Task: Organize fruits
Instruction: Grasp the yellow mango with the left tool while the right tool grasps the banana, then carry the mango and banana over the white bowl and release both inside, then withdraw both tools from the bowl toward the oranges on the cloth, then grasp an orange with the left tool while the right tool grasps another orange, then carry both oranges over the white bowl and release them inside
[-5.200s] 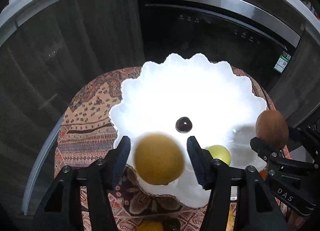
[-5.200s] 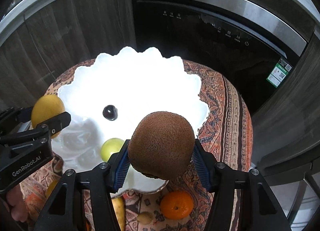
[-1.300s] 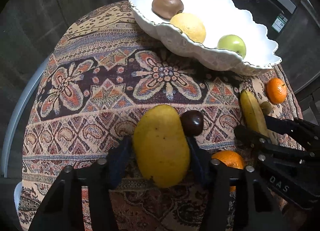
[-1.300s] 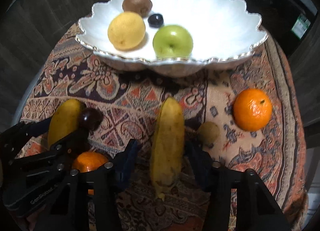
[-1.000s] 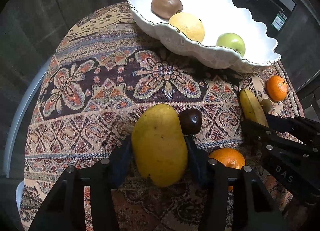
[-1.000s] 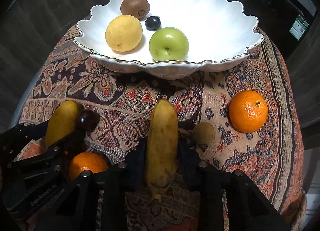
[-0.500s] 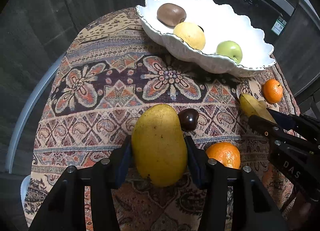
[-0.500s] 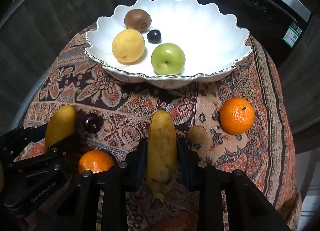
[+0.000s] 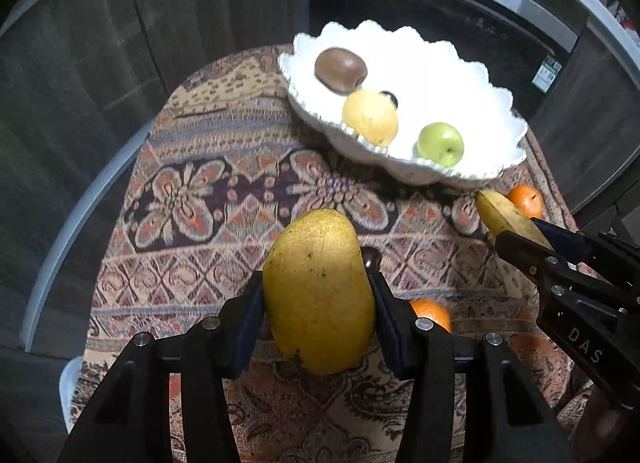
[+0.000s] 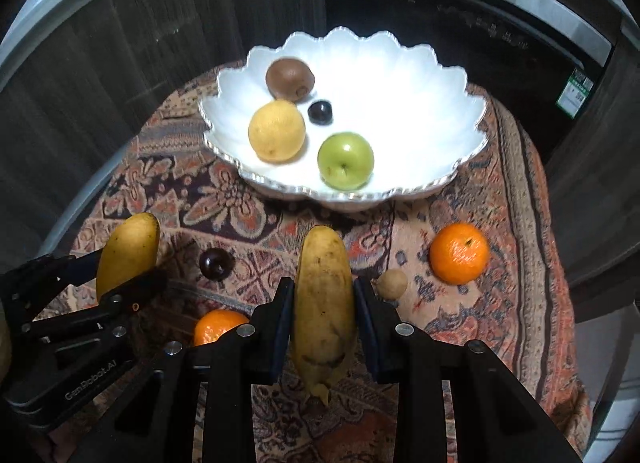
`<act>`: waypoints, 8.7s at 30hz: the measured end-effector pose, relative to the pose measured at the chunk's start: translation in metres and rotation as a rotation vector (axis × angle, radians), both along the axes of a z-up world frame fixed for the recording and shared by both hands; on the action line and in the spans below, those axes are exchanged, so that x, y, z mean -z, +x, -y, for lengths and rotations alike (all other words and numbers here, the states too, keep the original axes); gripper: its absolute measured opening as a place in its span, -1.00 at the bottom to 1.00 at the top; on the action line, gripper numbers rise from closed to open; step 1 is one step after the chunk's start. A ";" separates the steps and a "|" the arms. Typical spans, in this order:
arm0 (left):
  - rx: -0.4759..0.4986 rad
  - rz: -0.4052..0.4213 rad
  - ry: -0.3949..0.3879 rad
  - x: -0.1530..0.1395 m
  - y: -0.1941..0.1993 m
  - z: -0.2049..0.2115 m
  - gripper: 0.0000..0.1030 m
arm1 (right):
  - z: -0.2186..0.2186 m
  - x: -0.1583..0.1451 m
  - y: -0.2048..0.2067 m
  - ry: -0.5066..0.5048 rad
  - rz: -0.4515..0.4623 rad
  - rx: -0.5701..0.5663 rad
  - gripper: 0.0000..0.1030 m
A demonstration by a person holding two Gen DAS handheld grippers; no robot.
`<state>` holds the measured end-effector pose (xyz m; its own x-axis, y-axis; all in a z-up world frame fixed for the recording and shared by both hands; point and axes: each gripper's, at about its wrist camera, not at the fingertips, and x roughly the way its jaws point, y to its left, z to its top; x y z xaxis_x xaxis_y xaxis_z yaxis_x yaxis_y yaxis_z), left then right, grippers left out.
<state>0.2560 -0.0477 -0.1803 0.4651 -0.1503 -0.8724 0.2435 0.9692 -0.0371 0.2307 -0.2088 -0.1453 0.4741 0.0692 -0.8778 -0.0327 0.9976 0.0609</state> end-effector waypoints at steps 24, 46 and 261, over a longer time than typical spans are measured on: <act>0.063 0.149 -0.025 -0.070 0.057 0.038 -0.03 | 0.035 -0.064 0.040 0.003 0.148 0.059 -0.39; 0.084 0.094 -0.002 -0.031 0.155 0.070 -0.03 | 0.067 -0.025 0.124 -0.026 0.118 0.134 -0.39; 0.149 0.149 -0.048 -0.032 0.188 0.111 -0.13 | 0.102 -0.007 0.160 -0.048 0.155 0.089 -0.06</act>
<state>0.4440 -0.1585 -0.1483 0.5580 -0.2667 -0.7858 0.3905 0.9200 -0.0349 0.3910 -0.3112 -0.1379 0.6065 -0.0195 -0.7948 0.0504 0.9986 0.0140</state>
